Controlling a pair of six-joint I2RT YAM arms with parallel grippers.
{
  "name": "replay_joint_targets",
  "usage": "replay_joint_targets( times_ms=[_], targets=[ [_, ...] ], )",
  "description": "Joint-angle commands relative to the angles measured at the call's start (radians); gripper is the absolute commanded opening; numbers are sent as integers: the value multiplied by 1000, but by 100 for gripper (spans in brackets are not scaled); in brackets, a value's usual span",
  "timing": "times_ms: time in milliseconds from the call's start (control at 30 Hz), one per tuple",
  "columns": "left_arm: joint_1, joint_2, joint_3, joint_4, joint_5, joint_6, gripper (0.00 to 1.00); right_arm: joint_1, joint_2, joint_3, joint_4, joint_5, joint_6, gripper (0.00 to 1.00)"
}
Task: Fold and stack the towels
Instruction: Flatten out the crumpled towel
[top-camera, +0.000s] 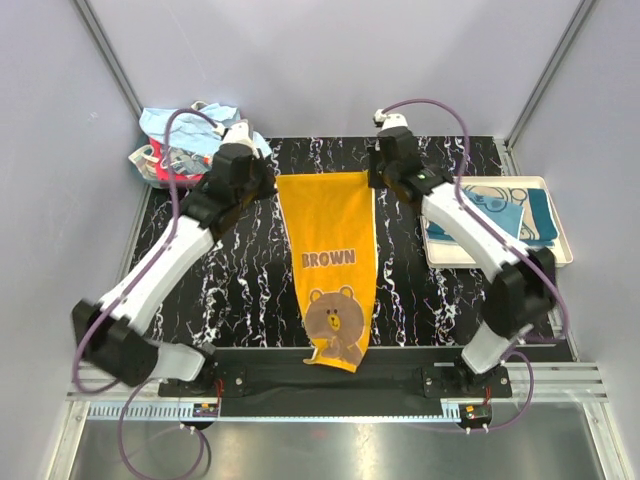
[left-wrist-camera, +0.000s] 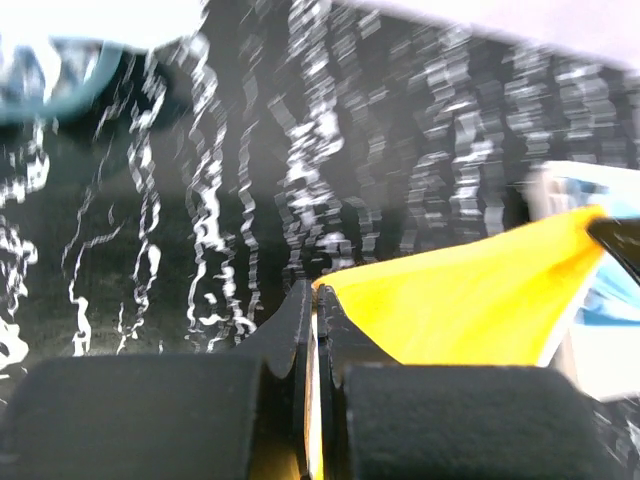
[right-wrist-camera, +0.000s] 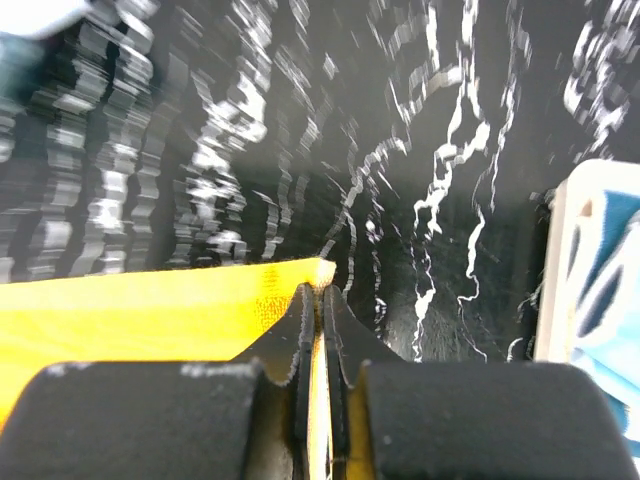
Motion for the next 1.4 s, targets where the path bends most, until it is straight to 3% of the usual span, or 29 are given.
replay_joint_targets(
  times_ms=[0, 167, 467, 767, 1033, 1200, 1367],
  targets=[
    [-45, -147, -10, -39, 9, 88, 0, 17, -196, -41, 23, -33, -29, 0],
    [-140, -311, 25, -131, -11, 160, 0, 88, -387, -43, -17, -50, -84, 0],
    [-301, -471, 192, -295, -31, 234, 0, 131, -607, -1, -86, -160, -104, 0],
    [-311, -572, 261, -307, 46, 225, 0, 136, -699, 34, -119, -203, -87, 0],
    [-305, -453, 266, -252, -102, 263, 0, 136, -621, 8, -40, -128, -104, 0],
    [-141, -281, 278, -154, 4, 235, 0, 105, -434, 17, 62, -48, -170, 0],
    [28, -97, 300, -58, 105, 211, 0, -32, -265, 43, 176, -176, -121, 0]
  ],
)
